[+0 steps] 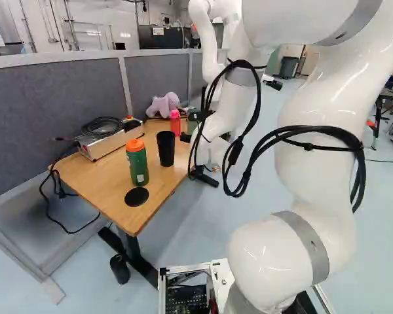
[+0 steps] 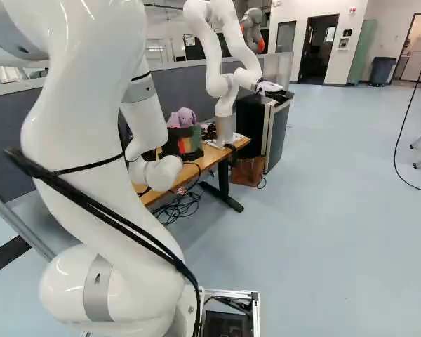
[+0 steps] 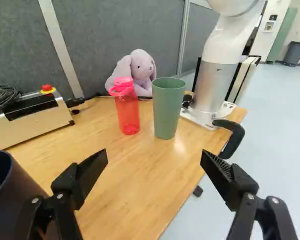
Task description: Place the green cup on the table
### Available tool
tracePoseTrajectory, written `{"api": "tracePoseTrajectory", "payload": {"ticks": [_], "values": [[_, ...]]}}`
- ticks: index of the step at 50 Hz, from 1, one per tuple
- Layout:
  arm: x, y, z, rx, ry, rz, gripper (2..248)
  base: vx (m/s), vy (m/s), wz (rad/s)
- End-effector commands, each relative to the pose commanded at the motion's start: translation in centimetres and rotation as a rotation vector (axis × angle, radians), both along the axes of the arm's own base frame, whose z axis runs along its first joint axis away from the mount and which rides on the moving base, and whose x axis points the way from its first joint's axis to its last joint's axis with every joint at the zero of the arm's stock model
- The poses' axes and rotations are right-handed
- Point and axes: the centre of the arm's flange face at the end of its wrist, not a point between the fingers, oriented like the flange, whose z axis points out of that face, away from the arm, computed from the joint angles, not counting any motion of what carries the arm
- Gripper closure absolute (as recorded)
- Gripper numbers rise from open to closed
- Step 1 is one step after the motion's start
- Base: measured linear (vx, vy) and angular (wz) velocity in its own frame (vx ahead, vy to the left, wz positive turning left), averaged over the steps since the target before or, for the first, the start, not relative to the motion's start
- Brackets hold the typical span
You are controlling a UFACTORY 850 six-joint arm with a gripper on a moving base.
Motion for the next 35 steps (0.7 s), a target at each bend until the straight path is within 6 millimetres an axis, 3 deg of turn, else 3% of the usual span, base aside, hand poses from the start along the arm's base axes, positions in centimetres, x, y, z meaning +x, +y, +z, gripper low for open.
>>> {"api": "tracePoseTrajectory", "payload": {"ticks": [35], "values": [[-2.3,-1.3,1.4,-0.001,0.01,-0.025,3,0.0,0.0,0.0]]}}
